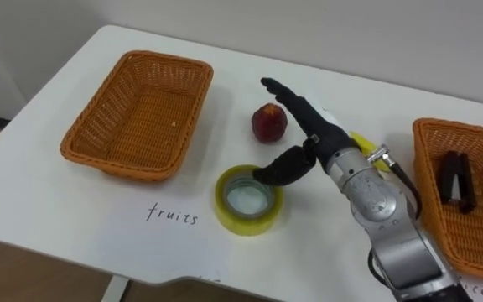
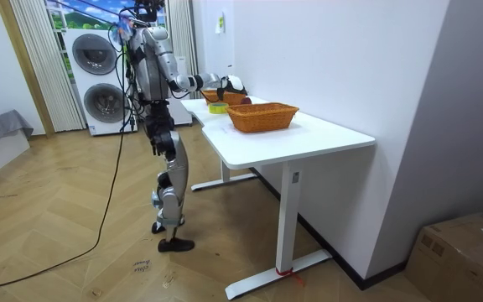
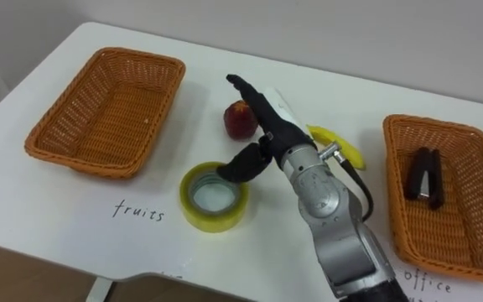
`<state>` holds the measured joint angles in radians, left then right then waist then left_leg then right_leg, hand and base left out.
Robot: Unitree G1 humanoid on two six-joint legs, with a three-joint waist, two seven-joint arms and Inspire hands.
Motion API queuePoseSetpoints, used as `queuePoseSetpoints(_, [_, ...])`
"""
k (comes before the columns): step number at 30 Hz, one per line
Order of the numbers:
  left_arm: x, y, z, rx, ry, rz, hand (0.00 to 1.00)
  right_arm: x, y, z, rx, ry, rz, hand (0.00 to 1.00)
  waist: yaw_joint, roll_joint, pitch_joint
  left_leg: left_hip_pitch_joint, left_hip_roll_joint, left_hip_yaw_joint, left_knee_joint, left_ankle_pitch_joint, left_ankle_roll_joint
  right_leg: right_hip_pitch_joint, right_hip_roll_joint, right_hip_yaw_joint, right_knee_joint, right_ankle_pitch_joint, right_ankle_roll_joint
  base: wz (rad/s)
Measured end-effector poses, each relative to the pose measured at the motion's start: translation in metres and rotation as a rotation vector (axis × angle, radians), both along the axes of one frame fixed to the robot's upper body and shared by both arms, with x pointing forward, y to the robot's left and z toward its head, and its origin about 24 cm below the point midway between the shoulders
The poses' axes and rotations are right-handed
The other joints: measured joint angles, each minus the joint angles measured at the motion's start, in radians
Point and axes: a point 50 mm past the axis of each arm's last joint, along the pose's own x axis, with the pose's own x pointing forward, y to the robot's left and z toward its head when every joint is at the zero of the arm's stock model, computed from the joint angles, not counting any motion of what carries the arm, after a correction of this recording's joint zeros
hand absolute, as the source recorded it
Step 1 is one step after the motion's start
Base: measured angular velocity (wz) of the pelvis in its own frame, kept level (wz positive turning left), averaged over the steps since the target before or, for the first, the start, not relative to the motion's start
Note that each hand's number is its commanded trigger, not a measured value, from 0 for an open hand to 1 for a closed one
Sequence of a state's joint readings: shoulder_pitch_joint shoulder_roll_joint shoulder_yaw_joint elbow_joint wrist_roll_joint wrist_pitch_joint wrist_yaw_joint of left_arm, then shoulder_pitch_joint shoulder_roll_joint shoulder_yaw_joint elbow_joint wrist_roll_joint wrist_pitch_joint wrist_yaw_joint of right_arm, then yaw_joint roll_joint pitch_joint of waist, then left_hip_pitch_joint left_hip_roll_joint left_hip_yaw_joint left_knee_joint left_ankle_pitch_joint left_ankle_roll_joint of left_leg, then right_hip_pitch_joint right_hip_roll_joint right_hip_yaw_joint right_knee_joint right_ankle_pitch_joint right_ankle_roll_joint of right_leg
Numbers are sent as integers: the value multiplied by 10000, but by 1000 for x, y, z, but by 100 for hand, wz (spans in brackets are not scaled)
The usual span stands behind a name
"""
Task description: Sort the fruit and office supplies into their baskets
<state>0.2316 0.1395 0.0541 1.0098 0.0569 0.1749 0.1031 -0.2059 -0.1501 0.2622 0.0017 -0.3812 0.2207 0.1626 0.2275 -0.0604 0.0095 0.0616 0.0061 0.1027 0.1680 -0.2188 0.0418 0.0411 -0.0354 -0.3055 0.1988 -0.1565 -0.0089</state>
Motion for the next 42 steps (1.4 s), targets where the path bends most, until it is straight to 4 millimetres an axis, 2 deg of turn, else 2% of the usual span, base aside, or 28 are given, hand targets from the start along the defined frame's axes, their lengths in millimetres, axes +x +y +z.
queuePoseSetpoints(3, [0,0,0,-21,8,44,0,1,0,-3,-23,124,-1,0,27,-17,6,33,0,-30,5,1,2,61,-1,-32,-27,0,0,6])
queuePoseSetpoints(6, [0,1,0,55,11,39,0,0,1,-17,-216,669,-4,0,24,-61,20,-1,-14,-72,27,0,3,98,-6,-76,-136,8,12,2])
queuePoseSetpoints(16, [-3,1,0,42,148,-34,0,0,1,-17,-389,506,-156,0,37,-56,17,-34,-23,-188,30,2,1,101,-12,-181,-144,8,12,3])
queuePoseSetpoints(28, [-4,-3,-1,-9,240,-140,0,1,-1,-22,-521,399,-376,0,212,2,-25,-50,-24,-230,42,5,-1,101,-11,-213,-146,7,12,0])
queuePoseSetpoints(42, [-3,1,-1,118,440,-346,0,-3,9,-27,-1882,500,344,0,232,-193,-102,-156,-35,-262,228,4,0,112,-74,-260,-112,9,11,1])
